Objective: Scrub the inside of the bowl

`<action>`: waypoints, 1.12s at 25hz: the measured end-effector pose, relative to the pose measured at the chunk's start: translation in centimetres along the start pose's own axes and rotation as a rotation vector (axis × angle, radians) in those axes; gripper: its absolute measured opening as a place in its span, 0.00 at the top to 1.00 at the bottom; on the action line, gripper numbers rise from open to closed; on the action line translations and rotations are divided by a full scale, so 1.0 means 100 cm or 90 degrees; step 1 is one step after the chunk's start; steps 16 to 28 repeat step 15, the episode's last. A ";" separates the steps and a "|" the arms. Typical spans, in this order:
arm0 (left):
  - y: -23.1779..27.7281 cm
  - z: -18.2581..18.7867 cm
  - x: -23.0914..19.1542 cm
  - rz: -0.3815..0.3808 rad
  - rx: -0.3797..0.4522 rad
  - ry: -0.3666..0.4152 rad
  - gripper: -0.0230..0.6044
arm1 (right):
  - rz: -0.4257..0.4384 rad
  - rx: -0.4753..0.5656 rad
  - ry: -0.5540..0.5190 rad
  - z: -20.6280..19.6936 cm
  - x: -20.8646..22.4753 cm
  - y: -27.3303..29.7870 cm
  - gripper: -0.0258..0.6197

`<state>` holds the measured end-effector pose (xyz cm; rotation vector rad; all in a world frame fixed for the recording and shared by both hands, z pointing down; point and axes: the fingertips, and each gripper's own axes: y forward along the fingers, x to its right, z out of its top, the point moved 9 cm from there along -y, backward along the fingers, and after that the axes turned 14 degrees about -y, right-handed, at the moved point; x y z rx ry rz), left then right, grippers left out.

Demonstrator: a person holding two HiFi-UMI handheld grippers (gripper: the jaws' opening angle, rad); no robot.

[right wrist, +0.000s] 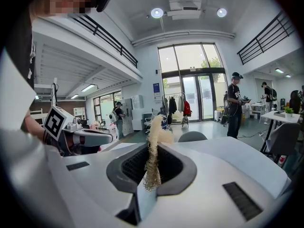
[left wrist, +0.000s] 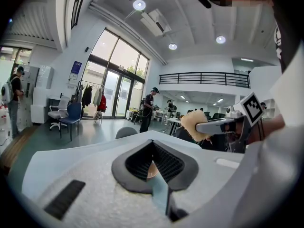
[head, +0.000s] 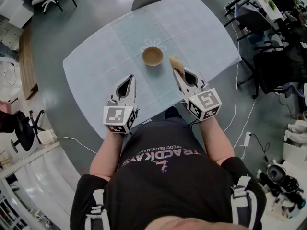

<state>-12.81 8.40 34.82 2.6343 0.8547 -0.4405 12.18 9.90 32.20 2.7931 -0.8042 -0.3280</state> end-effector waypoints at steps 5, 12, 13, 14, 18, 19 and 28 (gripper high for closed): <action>0.003 0.000 0.000 -0.002 -0.006 0.000 0.94 | 0.003 -0.002 0.001 -0.001 0.001 0.002 0.91; 0.004 -0.001 -0.002 -0.004 -0.011 0.002 0.94 | 0.005 -0.001 0.001 -0.001 0.002 0.007 0.91; 0.005 -0.001 -0.002 -0.004 -0.011 0.002 0.94 | 0.006 0.000 0.001 -0.001 0.003 0.007 0.91; 0.005 -0.001 -0.002 -0.004 -0.011 0.002 0.94 | 0.006 0.000 0.001 -0.001 0.004 0.007 0.91; 0.006 -0.002 -0.002 -0.004 -0.011 0.002 0.94 | 0.006 0.000 0.001 -0.001 0.004 0.008 0.91; 0.006 -0.002 -0.002 -0.004 -0.011 0.002 0.94 | 0.006 0.000 0.001 -0.001 0.004 0.008 0.91; 0.006 -0.002 -0.002 -0.004 -0.011 0.002 0.94 | 0.006 0.000 0.001 -0.001 0.004 0.008 0.91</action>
